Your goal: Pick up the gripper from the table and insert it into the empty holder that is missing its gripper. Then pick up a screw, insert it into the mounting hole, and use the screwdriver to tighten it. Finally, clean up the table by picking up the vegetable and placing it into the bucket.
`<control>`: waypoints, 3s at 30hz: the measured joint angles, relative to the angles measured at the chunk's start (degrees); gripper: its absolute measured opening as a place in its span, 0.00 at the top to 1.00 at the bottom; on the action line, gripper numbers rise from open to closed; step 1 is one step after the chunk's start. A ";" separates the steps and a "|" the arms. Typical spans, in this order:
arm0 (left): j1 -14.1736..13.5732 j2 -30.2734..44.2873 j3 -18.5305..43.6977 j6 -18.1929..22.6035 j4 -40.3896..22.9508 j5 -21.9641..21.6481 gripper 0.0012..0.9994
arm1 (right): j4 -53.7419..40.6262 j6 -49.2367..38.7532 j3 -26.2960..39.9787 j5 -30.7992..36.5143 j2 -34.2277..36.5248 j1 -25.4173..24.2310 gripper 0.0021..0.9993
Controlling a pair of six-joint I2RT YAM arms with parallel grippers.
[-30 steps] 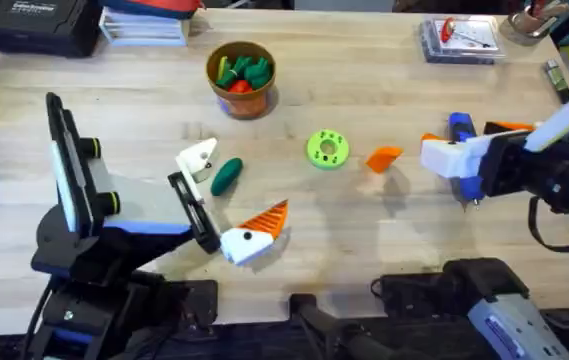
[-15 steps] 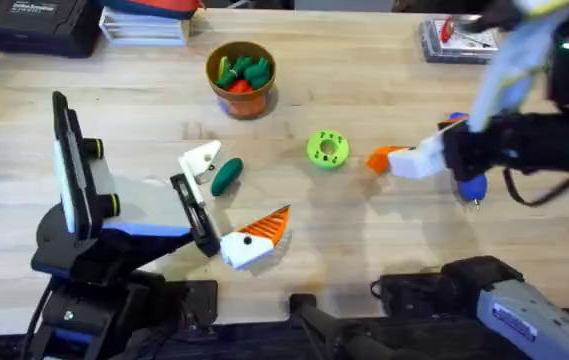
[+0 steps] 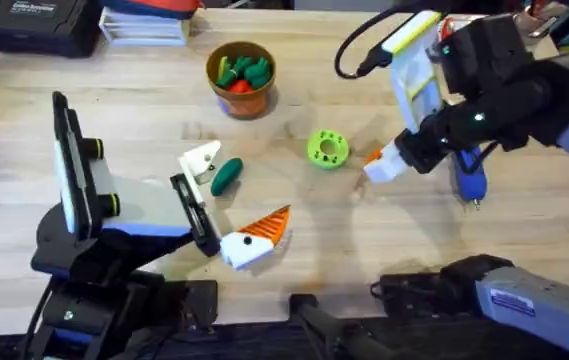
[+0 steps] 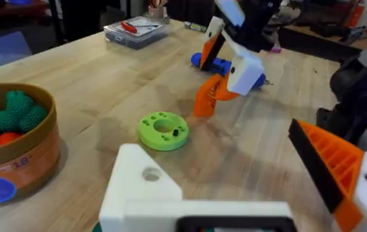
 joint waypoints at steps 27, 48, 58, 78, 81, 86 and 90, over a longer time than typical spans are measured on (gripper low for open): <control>-0.02 0.00 0.00 0.02 -0.02 0.02 0.01 | 0.00 3.95 6.43 -15.56 -15.73 -3.62 0.99; -0.01 0.00 0.00 0.00 -0.02 0.13 0.01 | 46.88 57.61 -10.95 -62.63 5.55 6.15 1.00; -0.02 0.00 0.00 0.00 -0.02 0.13 0.01 | 65.27 75.94 -10.97 -69.25 14.73 10.24 1.00; 0.52 0.00 0.00 -0.48 -0.15 -1.79 0.01 | 68.72 80.74 -10.97 -67.89 14.89 12.63 1.00; 0.52 0.00 0.00 -0.48 -0.15 -1.77 0.01 | 68.72 80.74 -10.97 -67.99 14.89 12.59 1.00; 0.49 0.00 0.00 -0.46 -0.15 -1.46 0.01 | 68.65 80.74 -10.97 -68.82 14.89 11.63 1.00; 0.46 0.00 0.00 -0.46 -0.14 -1.36 0.01 | 68.59 80.74 -10.97 -69.76 14.89 10.94 1.00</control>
